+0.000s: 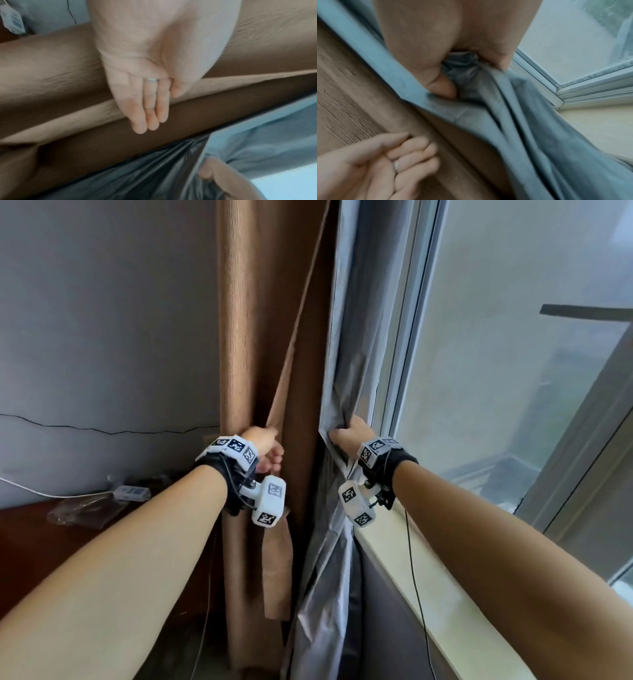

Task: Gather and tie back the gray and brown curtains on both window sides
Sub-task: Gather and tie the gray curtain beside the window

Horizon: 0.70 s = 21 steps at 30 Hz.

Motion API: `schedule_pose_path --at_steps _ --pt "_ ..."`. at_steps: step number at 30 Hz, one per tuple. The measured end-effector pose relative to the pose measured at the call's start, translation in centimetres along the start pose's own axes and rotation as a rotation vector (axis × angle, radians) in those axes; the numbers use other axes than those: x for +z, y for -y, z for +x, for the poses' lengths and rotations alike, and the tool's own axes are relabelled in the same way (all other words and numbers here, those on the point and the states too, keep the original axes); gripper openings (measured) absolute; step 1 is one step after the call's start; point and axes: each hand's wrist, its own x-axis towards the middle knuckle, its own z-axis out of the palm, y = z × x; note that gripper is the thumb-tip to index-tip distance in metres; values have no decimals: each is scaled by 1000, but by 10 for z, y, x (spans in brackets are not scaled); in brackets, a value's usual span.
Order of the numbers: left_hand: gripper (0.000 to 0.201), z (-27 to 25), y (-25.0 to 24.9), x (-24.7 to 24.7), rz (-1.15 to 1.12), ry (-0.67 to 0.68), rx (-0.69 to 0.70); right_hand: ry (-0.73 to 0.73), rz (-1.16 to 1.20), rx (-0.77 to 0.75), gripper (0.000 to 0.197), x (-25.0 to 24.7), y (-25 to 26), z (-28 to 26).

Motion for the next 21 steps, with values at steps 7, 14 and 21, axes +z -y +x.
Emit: schedule_pose_path --at_steps 7,14,21 --pt "80 -3 -8 23 301 282 416 155 231 -30 9 6 -2 -7" --pt "53 11 0 37 355 106 534 289 -78 -87 17 0 1 -13" --pt "60 20 7 64 312 0 496 329 -252 -178 34 -6 -4 -6"
